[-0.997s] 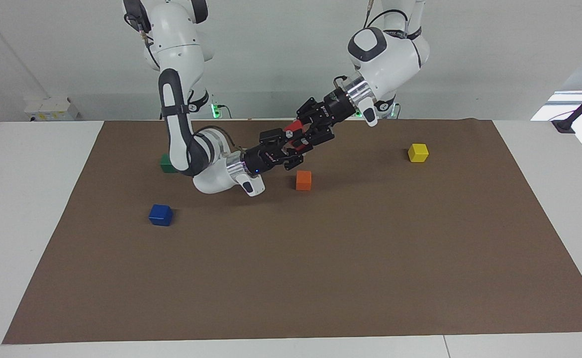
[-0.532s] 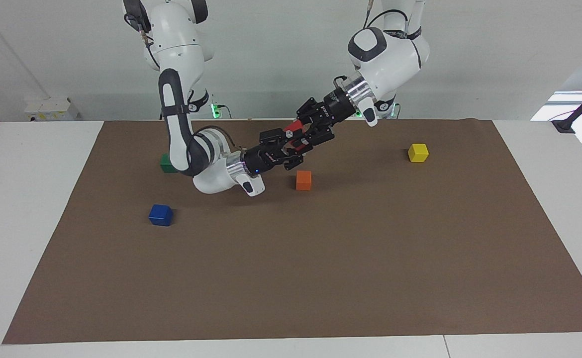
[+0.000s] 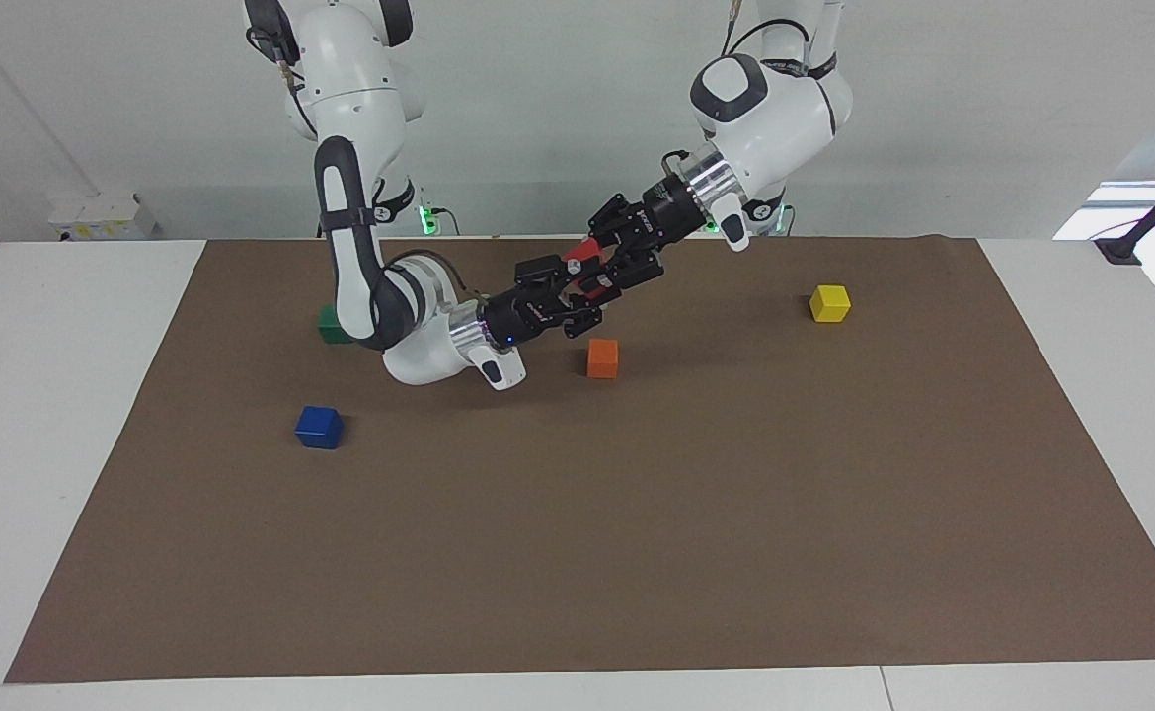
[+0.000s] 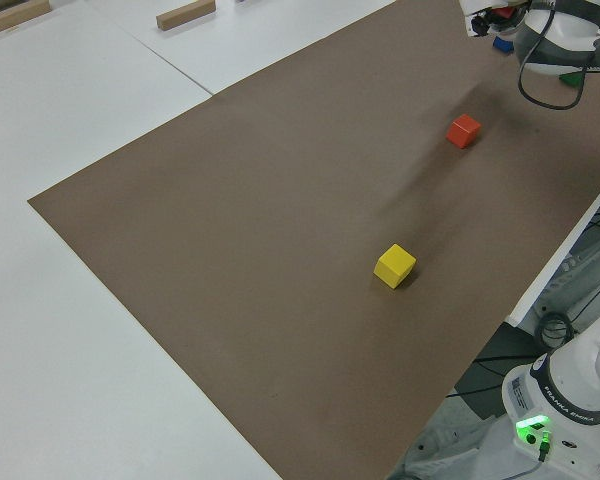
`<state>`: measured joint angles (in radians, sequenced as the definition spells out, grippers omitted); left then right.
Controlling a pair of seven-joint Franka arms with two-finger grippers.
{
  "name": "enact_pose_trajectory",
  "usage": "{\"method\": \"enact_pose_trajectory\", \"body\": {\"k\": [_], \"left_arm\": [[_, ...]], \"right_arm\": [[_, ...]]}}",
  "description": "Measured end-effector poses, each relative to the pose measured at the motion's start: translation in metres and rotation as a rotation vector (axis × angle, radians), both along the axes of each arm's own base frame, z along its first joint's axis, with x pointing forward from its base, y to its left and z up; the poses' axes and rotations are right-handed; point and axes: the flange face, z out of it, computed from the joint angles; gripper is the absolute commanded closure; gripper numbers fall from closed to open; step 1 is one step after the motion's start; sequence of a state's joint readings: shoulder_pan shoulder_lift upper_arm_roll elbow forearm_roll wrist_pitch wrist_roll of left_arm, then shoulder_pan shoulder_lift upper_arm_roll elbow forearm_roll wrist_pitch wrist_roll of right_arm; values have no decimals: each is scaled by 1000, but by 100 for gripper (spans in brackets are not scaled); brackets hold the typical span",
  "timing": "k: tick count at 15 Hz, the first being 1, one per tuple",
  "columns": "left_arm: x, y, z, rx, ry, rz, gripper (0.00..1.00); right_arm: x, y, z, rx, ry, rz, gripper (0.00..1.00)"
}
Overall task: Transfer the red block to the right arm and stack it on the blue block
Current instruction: 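Open the left gripper and draw it back from the red cube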
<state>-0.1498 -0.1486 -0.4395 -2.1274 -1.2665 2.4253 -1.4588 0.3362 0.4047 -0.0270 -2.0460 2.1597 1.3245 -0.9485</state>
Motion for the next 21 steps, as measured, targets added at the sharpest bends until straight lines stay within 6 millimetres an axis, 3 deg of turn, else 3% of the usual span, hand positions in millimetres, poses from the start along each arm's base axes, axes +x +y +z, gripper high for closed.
{"method": "enact_pose_trajectory", "body": {"k": [5, 6, 7, 8, 9, 14, 18, 21], "left_arm": [[0, 0, 1, 1, -7, -3, 0], [0, 0, 1, 1, -7, -3, 48], [0, 0, 1, 1, -7, -3, 90], [0, 0, 1, 1, -7, -3, 28], [0, 0, 1, 1, -8, -3, 0], [7, 14, 7, 0, -25, 33, 0], [9, 18, 6, 1, -22, 40, 0], [23, 49, 6, -8, 12, 45, 0]], "right_arm": [[1, 0, 1, 1, -4, -2, 100], [1, 0, 1, 1, -4, -2, 100], [1, 0, 1, 1, -4, -2, 100], [1, 0, 1, 1, -4, -2, 100], [1, 0, 1, 1, -5, -2, 100], [8, -17, -3, -10, -5, -35, 100], [8, -18, -4, -10, -4, -36, 100], [8, -18, -4, -10, -3, -36, 100]]}}
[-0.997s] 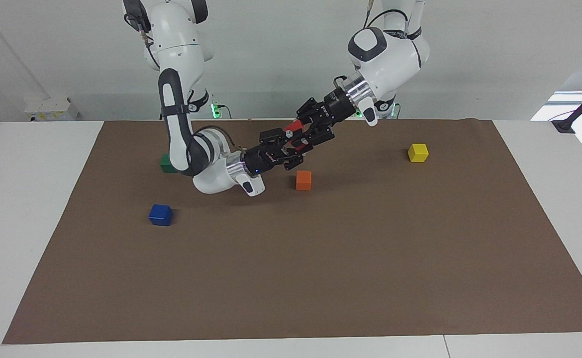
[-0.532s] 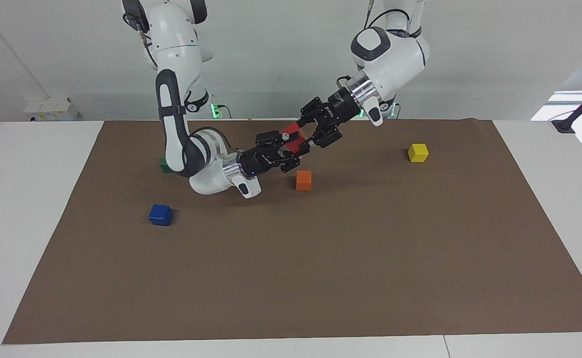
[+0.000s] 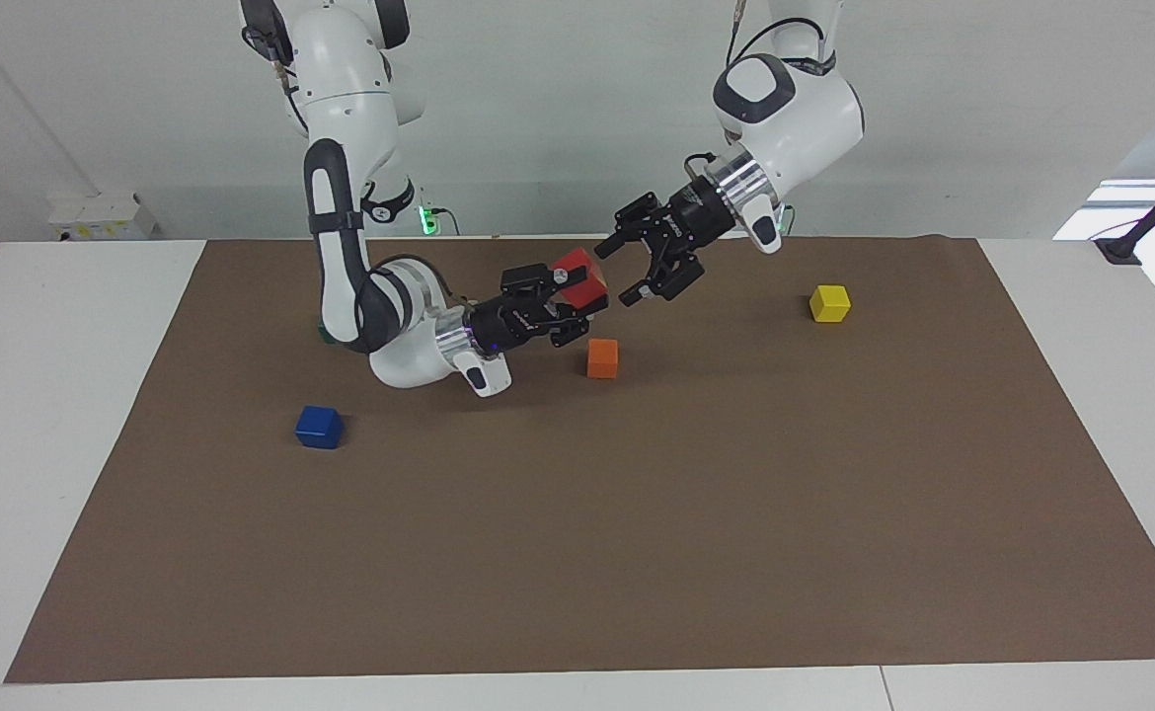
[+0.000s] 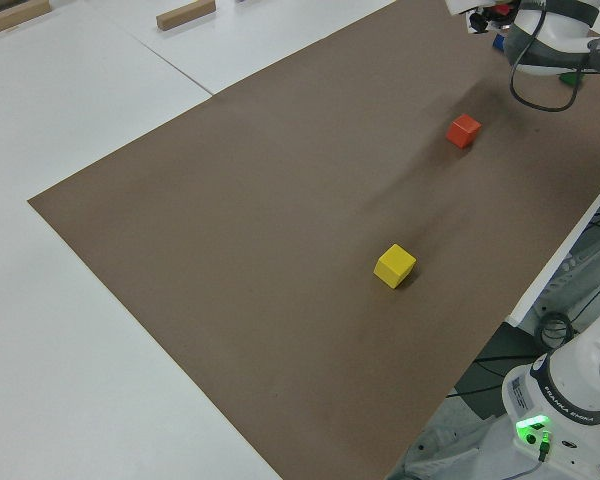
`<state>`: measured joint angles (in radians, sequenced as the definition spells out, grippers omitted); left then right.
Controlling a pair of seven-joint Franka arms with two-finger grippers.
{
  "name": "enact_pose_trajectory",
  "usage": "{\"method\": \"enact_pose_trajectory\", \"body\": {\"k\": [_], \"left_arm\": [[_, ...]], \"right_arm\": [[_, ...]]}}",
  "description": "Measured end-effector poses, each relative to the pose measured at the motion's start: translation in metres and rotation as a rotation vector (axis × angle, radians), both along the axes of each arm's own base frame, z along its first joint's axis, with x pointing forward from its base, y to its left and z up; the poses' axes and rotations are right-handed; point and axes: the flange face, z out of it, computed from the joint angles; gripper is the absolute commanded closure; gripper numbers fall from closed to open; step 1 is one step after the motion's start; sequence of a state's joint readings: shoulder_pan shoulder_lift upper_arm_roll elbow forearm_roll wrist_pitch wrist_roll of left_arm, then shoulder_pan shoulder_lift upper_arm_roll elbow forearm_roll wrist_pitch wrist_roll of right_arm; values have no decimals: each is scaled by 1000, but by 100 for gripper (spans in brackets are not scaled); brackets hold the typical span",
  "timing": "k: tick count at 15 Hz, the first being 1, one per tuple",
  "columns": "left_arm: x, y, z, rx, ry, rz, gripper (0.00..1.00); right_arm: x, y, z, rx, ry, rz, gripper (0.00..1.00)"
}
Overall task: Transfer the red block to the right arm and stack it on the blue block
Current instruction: 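Open the left gripper and draw it back from the red cube, then carry the red cube with the right gripper above the blue cube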
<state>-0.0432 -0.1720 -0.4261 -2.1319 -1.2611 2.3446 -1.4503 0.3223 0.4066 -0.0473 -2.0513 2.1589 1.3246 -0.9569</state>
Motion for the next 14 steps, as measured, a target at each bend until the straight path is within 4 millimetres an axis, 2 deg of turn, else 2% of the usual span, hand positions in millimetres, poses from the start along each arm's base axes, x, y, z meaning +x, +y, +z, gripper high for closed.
{"method": "enact_pose_trajectory", "body": {"k": [4, 8, 10, 14], "left_arm": [[18, 57, -5, 97, -16, -74, 0], [30, 120, -15, 201, -132, -216, 0], [31, 145, -20, 271, -205, -322, 0], [26, 165, -30, 474, -341, -608, 0]], "right_arm": [[0, 0, 0, 0, -1, -1, 100], [6, -8, -2, -66, 2, -12, 100], [14, -28, 4, -177, 4, -7, 100], [34, -93, 50, -428, 32, 3, 100]]}}
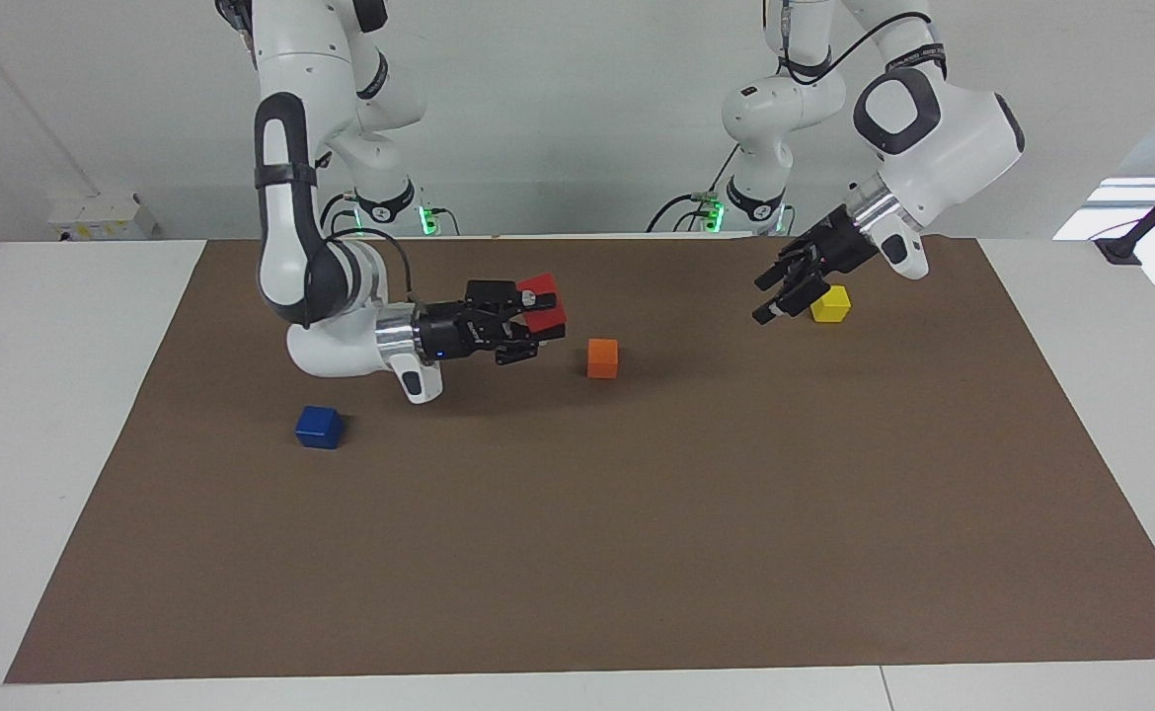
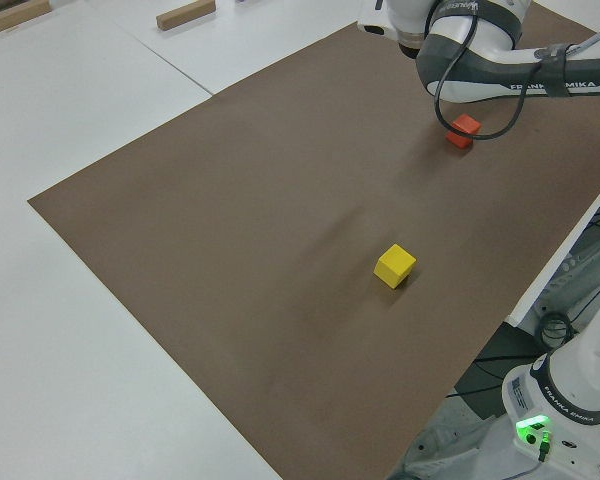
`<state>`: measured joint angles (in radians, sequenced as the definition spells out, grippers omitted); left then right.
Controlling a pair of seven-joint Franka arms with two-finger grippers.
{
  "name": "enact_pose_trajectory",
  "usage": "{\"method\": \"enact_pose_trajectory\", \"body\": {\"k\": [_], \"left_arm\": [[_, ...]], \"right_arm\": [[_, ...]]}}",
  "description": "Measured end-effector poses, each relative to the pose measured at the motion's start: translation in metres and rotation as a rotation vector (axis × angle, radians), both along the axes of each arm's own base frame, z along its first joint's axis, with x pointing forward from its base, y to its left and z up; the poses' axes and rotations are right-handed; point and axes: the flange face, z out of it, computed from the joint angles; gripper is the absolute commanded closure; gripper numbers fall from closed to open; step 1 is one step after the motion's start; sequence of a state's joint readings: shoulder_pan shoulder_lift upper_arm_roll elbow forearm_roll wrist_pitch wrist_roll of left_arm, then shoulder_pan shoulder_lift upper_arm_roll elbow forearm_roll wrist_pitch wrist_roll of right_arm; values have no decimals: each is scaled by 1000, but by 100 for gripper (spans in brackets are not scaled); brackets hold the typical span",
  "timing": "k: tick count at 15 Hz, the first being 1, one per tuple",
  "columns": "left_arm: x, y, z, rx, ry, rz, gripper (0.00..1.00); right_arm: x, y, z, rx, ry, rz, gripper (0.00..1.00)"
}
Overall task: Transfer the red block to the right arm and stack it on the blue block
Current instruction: 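Carry the red cube with the right gripper above the blue cube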
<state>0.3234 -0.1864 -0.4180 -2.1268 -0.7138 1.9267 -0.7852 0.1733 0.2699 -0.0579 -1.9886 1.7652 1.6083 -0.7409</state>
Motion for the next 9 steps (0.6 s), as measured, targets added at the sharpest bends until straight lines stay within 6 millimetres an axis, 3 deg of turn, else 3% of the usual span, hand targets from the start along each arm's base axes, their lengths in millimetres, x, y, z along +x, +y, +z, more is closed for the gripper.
{"method": "enact_pose_trajectory", "body": {"k": [4, 9], "left_arm": [[0, 47, 5, 215, -70, -265, 0], [12, 76, 49, 444, -69, -554, 0]], "right_arm": [[14, -54, 56, -258, 64, -5, 100], [35, -111, 145, -639, 124, -55, 100]]}}
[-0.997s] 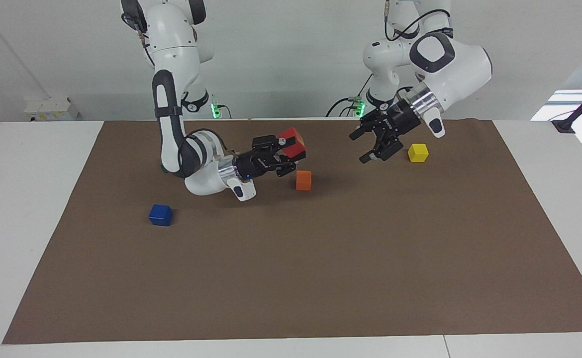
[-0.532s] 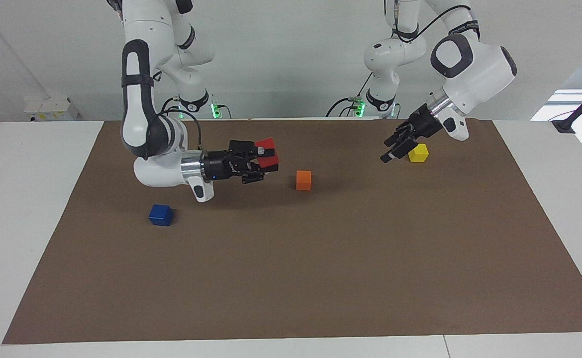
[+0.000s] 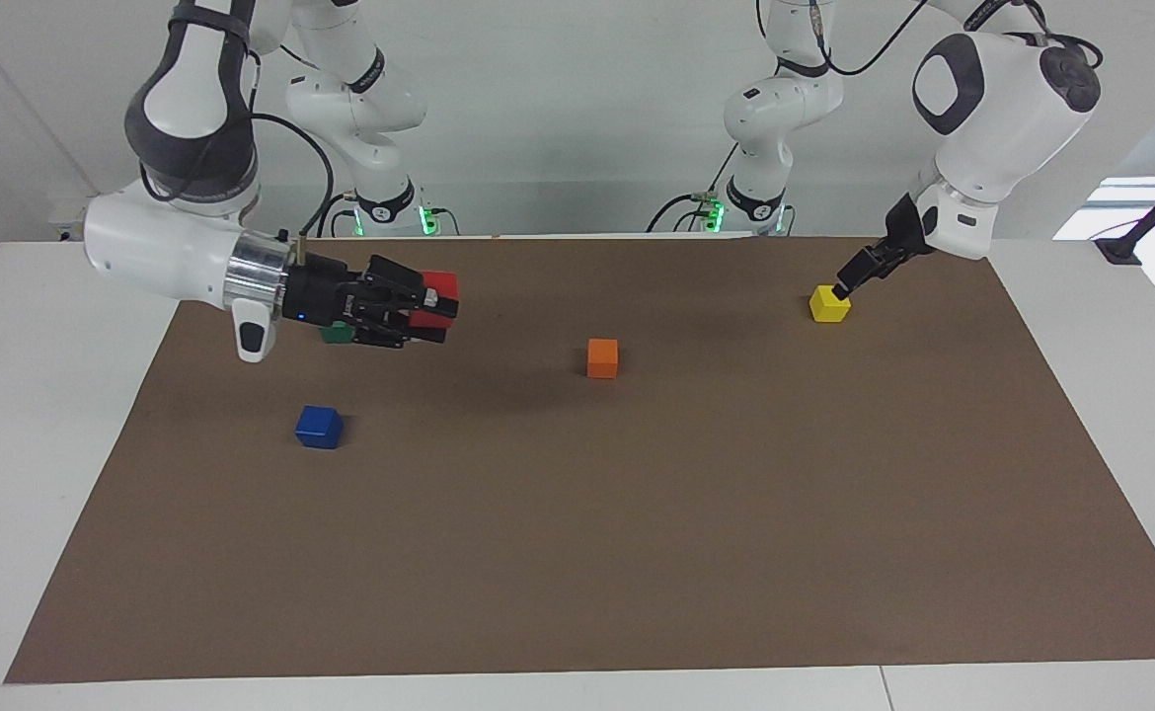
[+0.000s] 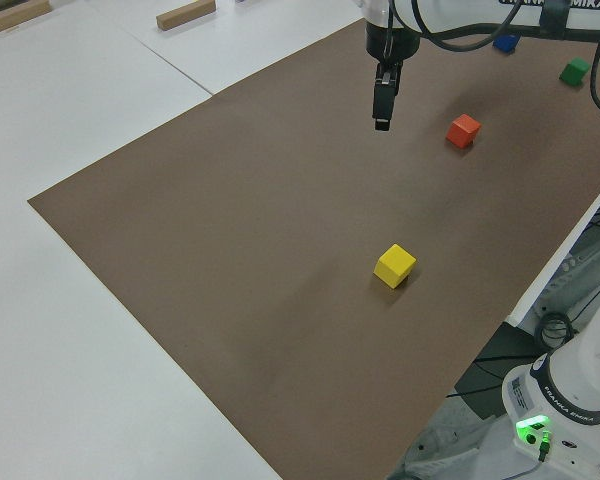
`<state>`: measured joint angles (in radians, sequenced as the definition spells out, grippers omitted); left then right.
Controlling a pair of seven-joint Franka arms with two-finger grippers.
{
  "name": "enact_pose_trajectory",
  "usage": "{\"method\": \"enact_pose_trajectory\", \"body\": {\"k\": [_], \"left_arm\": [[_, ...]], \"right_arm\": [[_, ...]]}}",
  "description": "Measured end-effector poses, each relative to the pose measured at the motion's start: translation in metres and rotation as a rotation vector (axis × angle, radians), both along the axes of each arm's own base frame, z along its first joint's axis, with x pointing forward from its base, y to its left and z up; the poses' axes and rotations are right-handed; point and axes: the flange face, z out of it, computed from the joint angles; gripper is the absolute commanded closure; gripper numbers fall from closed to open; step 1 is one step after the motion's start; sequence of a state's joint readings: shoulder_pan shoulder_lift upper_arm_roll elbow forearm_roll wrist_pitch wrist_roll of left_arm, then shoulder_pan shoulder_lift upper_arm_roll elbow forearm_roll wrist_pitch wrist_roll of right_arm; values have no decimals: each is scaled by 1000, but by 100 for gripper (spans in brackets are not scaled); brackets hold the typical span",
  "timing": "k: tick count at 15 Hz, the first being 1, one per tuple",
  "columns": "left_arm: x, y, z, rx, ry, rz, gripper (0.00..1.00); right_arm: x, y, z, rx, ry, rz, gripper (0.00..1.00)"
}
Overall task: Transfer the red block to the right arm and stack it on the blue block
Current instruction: 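Carry the red cube with the right gripper above the blue cube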
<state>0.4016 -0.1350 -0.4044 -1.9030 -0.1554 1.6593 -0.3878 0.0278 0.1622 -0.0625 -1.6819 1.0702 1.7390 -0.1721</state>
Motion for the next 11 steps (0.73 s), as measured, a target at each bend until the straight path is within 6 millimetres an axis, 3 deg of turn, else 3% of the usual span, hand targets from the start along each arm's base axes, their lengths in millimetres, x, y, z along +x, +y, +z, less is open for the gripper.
{"method": "enact_pose_trajectory", "body": {"k": [2, 4, 7, 11], "left_arm": [[3, 4, 12, 50, -8, -58, 0], [5, 3, 18, 62, -17, -106, 0], [13, 2, 37, 50, -16, -168, 0], [37, 9, 69, 75, -4, -202, 0]], "right_arm": [[6, -15, 25, -193, -15, -34, 100], [7, -22, 33, -387, -26, -41, 100], [8, -39, 30, -703, -36, -23, 100], [9, -61, 6, -921, -8, 15, 100]]}}
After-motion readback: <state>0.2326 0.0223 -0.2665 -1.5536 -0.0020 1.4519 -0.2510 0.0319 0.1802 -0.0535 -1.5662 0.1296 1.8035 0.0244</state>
